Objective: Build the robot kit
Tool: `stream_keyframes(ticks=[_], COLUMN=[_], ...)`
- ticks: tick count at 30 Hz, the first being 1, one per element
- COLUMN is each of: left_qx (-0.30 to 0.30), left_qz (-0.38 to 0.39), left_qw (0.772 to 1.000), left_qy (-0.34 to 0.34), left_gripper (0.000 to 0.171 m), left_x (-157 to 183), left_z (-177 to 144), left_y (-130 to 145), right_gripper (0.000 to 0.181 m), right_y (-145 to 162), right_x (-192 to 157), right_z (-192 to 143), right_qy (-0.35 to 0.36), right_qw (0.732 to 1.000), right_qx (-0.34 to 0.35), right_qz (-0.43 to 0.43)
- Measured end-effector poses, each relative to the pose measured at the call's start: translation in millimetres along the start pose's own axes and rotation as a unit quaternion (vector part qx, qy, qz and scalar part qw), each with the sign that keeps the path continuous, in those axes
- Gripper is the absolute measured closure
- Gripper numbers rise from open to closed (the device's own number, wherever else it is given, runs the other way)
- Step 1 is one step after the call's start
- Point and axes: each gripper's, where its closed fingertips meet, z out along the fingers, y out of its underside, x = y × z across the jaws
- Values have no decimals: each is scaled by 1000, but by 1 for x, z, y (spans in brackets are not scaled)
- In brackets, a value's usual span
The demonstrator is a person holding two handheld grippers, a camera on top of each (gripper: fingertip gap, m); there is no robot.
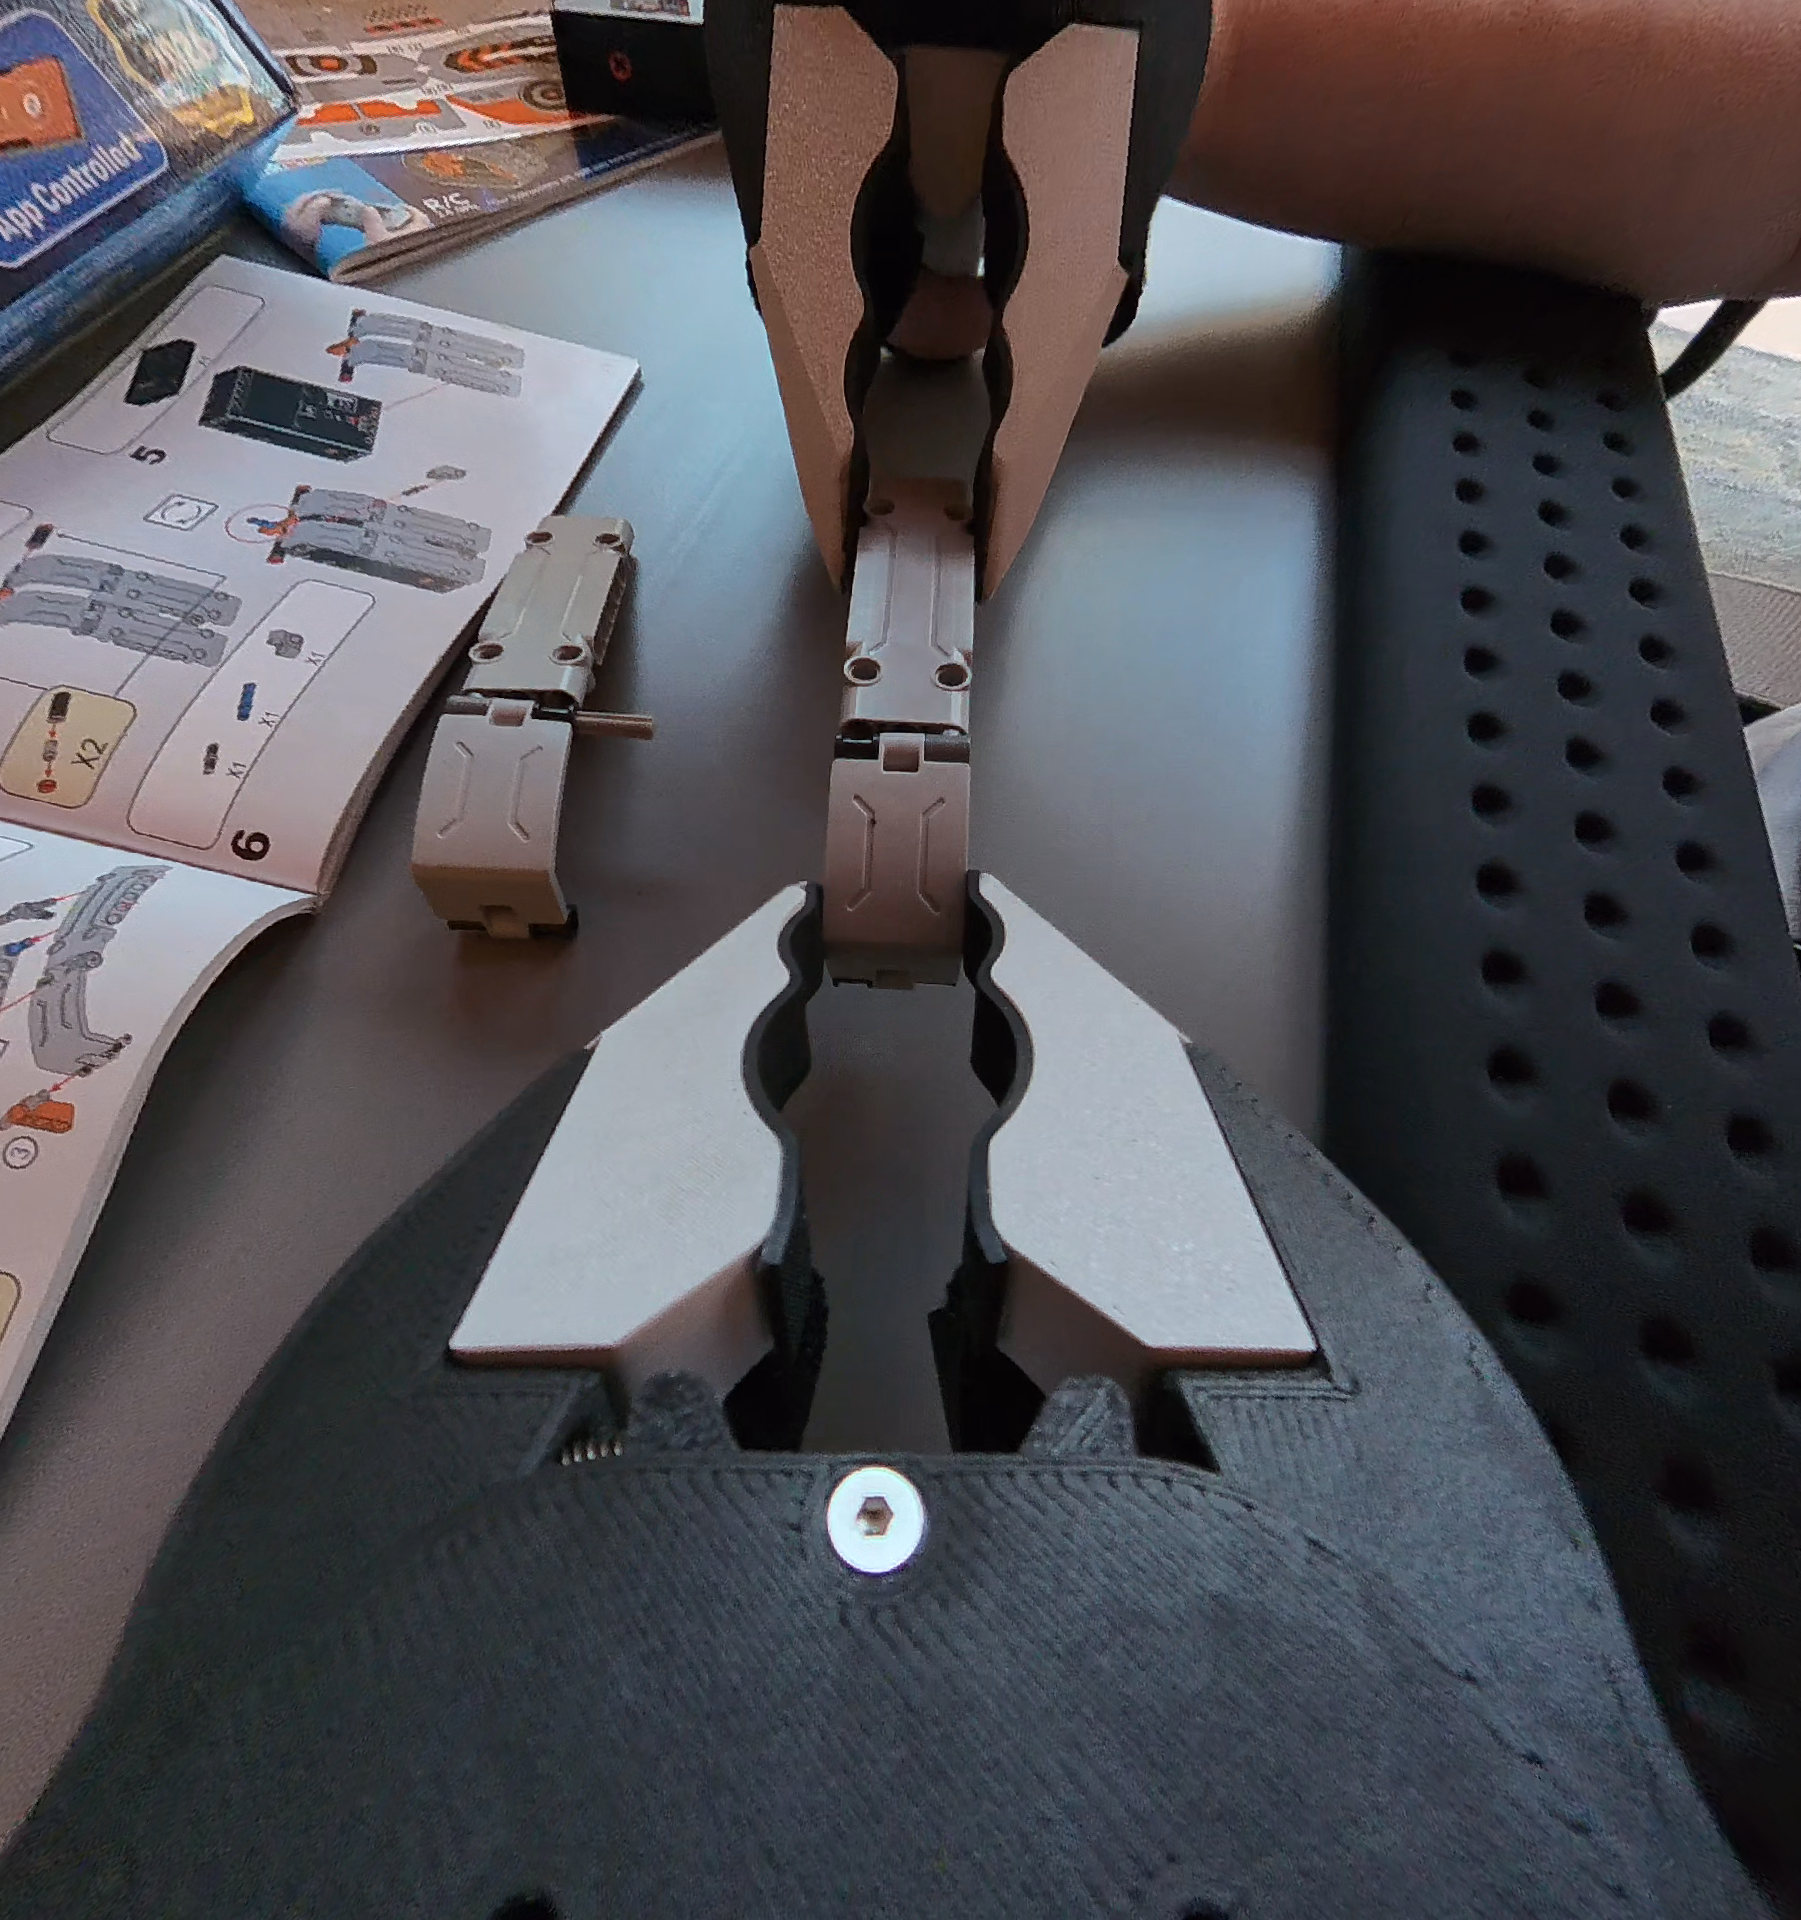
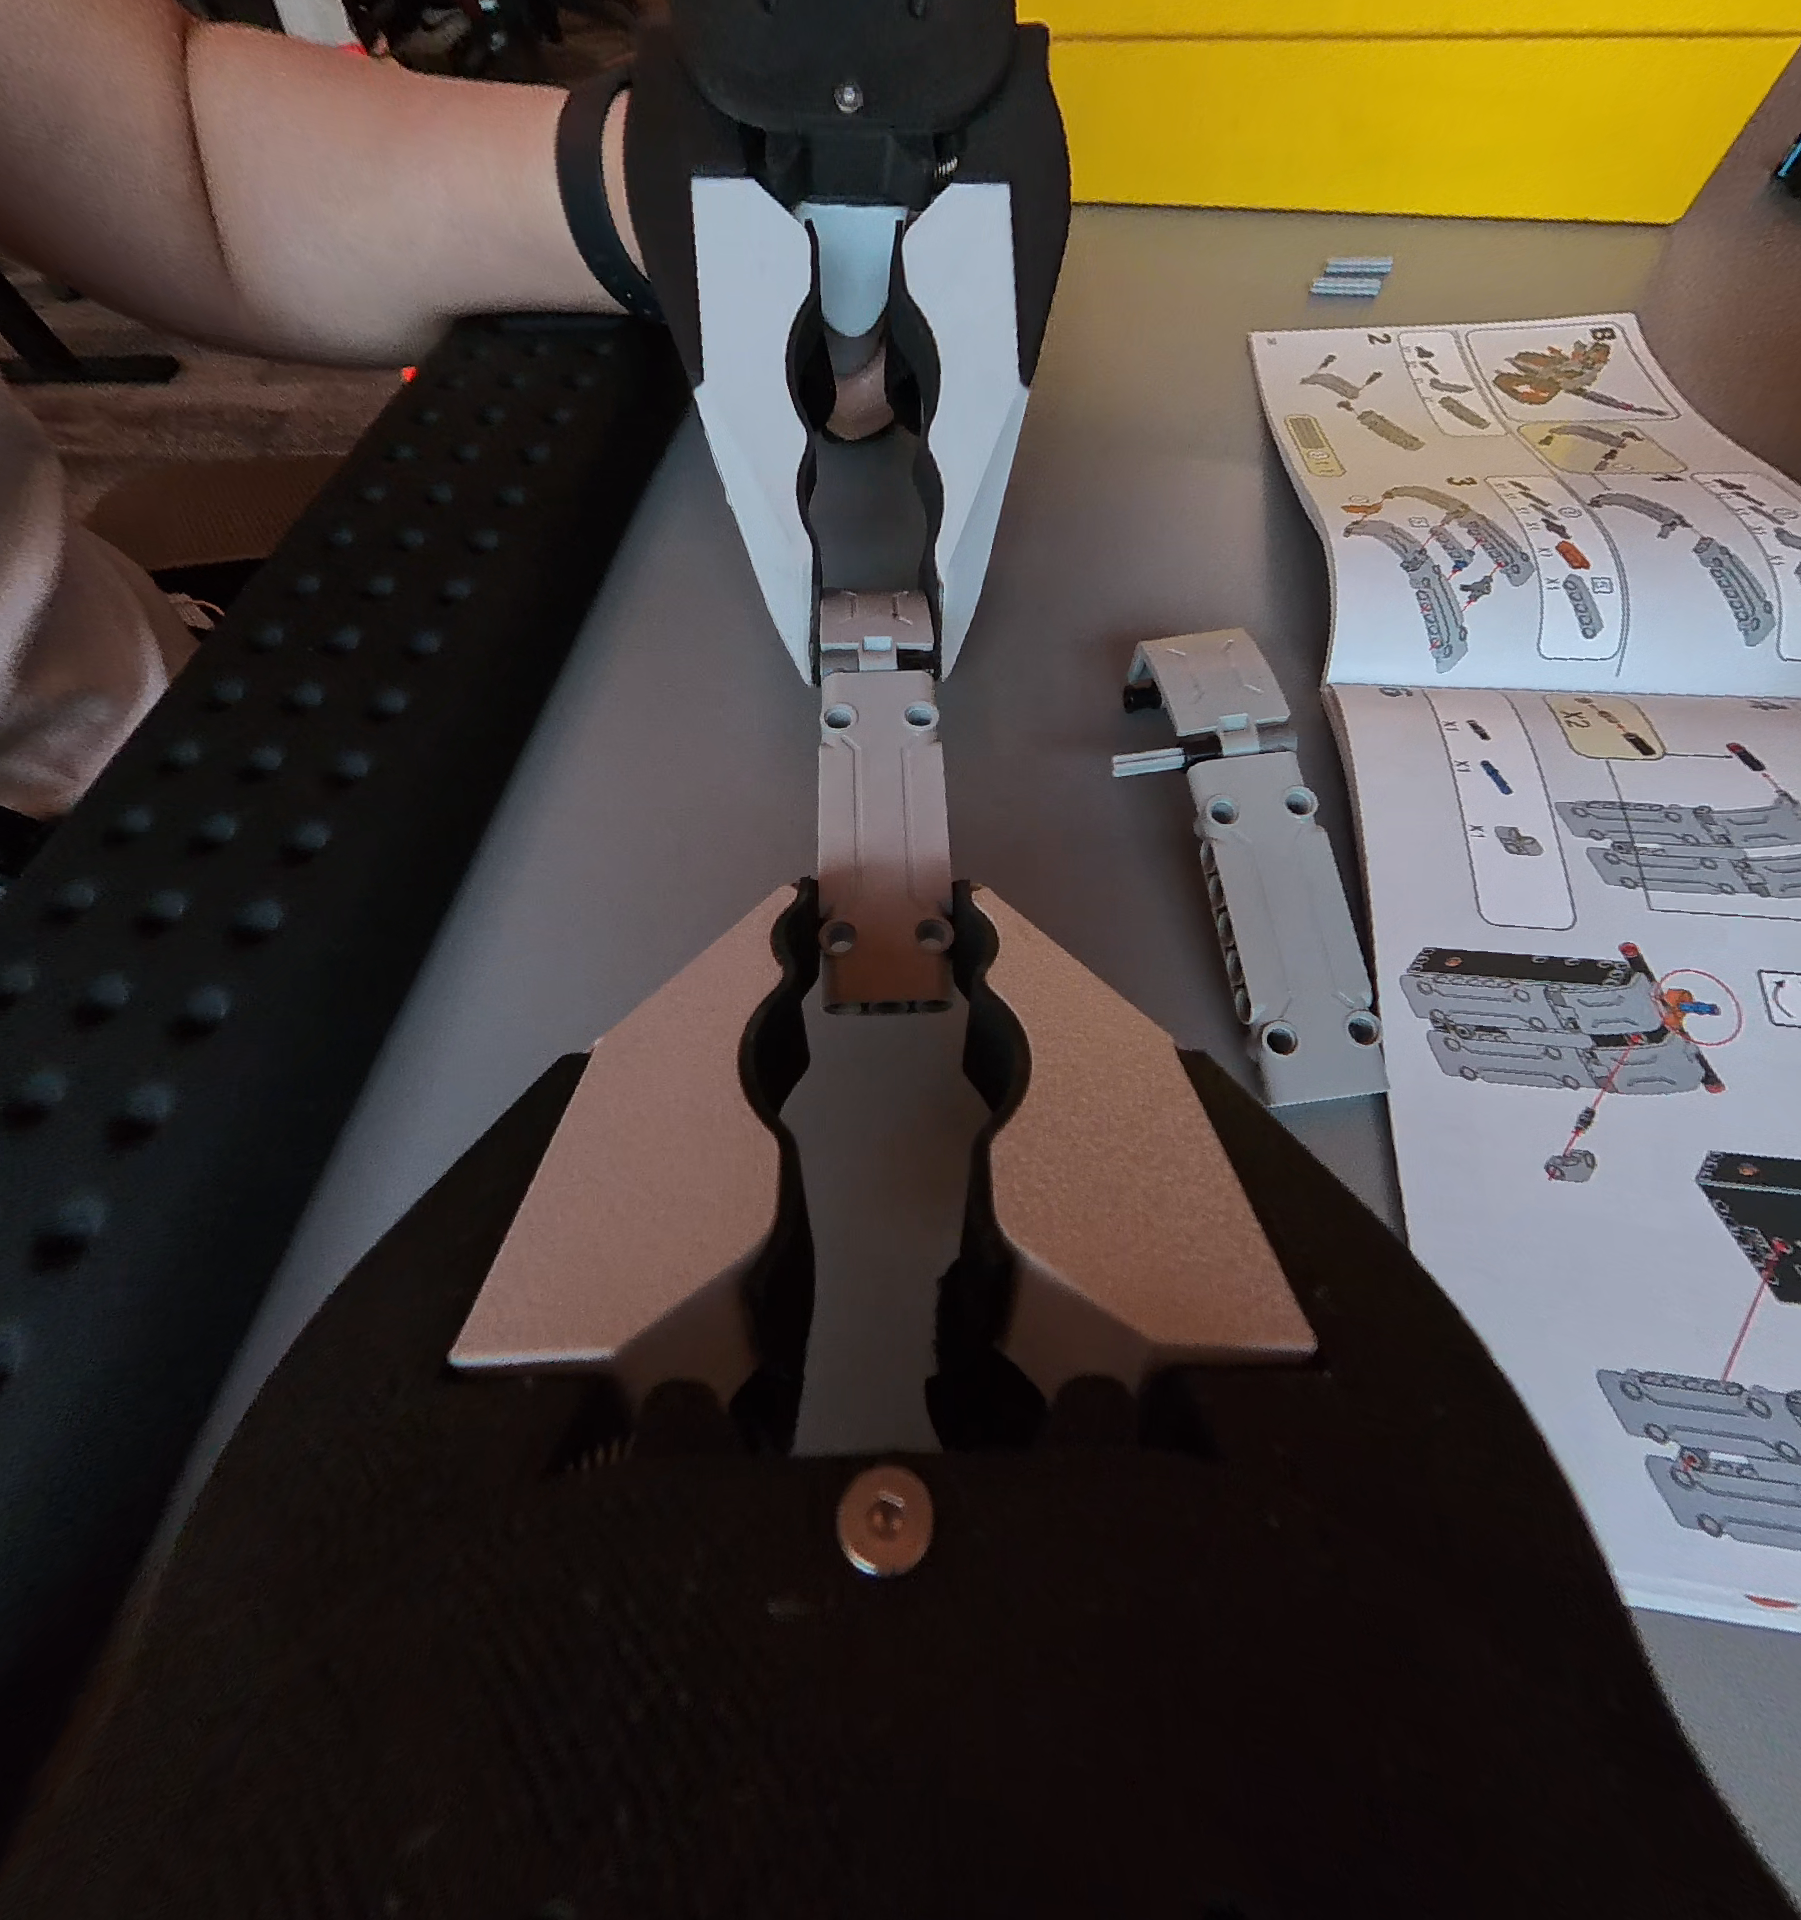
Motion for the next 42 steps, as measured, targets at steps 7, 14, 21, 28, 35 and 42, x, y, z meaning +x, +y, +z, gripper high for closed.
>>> stream_keyframes(ticks=[7, 14, 21, 28, 35, 42], left_qx=[22, 66, 97, 164, 261, 234], left_qz=[-27, -89, -94, -135, -144, -100], left_qw=[999, 994, 989, 969, 948, 962], left_qy=[4, -13, -68, -126, -114, -100], left_gripper=[142, 139, 144, 146, 145, 143], left_x=[2, -5, 0, -28, -31, -15], left_z=[-8, -32, -57, -95, -119, -106], left_y=[-4, -7, 3, 13, -2, -4], right_gripper=[156, 157, 157, 157, 157, 157], right_y=[-11, -17, -26, -64, -82, -76], right_x=[1, 8, 4, 5, 13, 5], right_z=[-11, -25, -18, 3, 15, 16], right_qy=[-44, -119, -137, -143, -143, -155], right_qw=[993, 947, 931, 910, 894, 889], right_qx=[53, 114, 133, 178, 208, 198], right_qz=[93, 276, 312, 346, 370, 382])
